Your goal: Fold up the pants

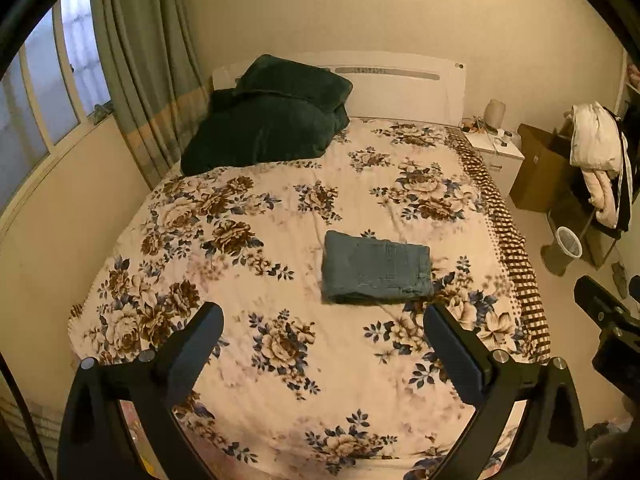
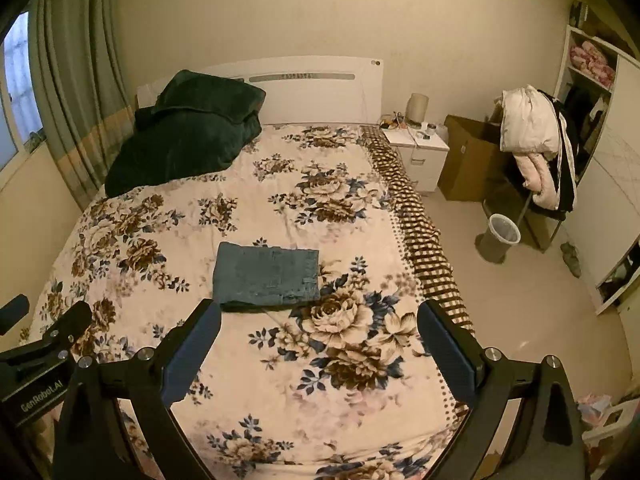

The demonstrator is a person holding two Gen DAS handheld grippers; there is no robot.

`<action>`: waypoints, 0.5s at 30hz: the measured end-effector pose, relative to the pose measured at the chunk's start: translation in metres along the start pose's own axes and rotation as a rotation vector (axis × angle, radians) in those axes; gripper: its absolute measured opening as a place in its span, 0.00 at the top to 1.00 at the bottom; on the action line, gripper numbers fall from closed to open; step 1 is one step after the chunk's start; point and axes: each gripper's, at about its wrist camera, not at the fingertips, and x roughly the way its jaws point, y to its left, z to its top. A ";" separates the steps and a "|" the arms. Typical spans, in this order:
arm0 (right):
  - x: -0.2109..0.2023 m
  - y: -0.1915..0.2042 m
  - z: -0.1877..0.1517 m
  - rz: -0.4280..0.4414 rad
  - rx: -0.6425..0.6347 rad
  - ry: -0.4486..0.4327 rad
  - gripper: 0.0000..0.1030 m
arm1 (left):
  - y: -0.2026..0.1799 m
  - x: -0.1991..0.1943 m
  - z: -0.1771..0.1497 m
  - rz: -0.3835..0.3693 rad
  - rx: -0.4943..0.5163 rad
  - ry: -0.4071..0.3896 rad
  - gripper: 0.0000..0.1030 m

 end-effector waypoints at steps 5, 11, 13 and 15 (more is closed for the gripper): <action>0.014 0.003 -0.006 0.004 -0.004 0.019 0.02 | 0.000 0.011 0.002 -0.003 0.006 0.015 0.01; 0.018 0.002 -0.007 0.009 0.001 0.021 0.02 | -0.001 0.014 0.005 -0.010 0.015 0.001 0.01; 0.018 0.002 -0.008 0.010 0.004 0.019 0.02 | -0.001 0.014 0.006 -0.012 0.011 -0.006 0.01; 0.019 0.001 -0.008 0.012 0.004 0.020 0.02 | 0.000 0.013 0.006 -0.014 0.008 -0.011 0.01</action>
